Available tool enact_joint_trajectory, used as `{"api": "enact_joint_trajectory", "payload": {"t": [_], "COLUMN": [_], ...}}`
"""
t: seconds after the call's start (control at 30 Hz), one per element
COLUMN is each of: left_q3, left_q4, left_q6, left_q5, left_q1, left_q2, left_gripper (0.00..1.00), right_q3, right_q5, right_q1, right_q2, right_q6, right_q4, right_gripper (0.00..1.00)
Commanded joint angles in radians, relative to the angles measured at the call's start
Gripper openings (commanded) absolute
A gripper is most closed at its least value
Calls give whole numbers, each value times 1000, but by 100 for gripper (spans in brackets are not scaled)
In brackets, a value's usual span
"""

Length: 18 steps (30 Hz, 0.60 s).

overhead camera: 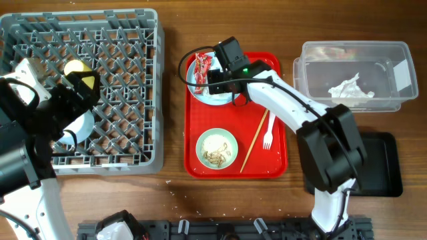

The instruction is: Sort waste into correct bins and load items into the dishwasher rack

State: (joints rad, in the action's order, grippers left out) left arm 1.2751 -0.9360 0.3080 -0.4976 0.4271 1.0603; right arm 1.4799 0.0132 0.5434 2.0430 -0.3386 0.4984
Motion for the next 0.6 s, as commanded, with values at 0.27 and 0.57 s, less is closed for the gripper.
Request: {"api": "enact_joint_trajectory", "payload": {"t": [0.27,0.57], "left_q3": [2,2], "left_q4": [2,2], "left_q6": [-10,-9], "left_q5": [2,2], "left_q1": [-3,-3], "left_q2": [-5,-5], "left_gripper": [100,100], "right_q3": [-3,109], "right_q5": [20,122], "right_q1": [1,-13], "right_q2": [124,26], "right_q6": [-29,-154], "right_q4": [-12,144], "right_gripper": [58,4]}}
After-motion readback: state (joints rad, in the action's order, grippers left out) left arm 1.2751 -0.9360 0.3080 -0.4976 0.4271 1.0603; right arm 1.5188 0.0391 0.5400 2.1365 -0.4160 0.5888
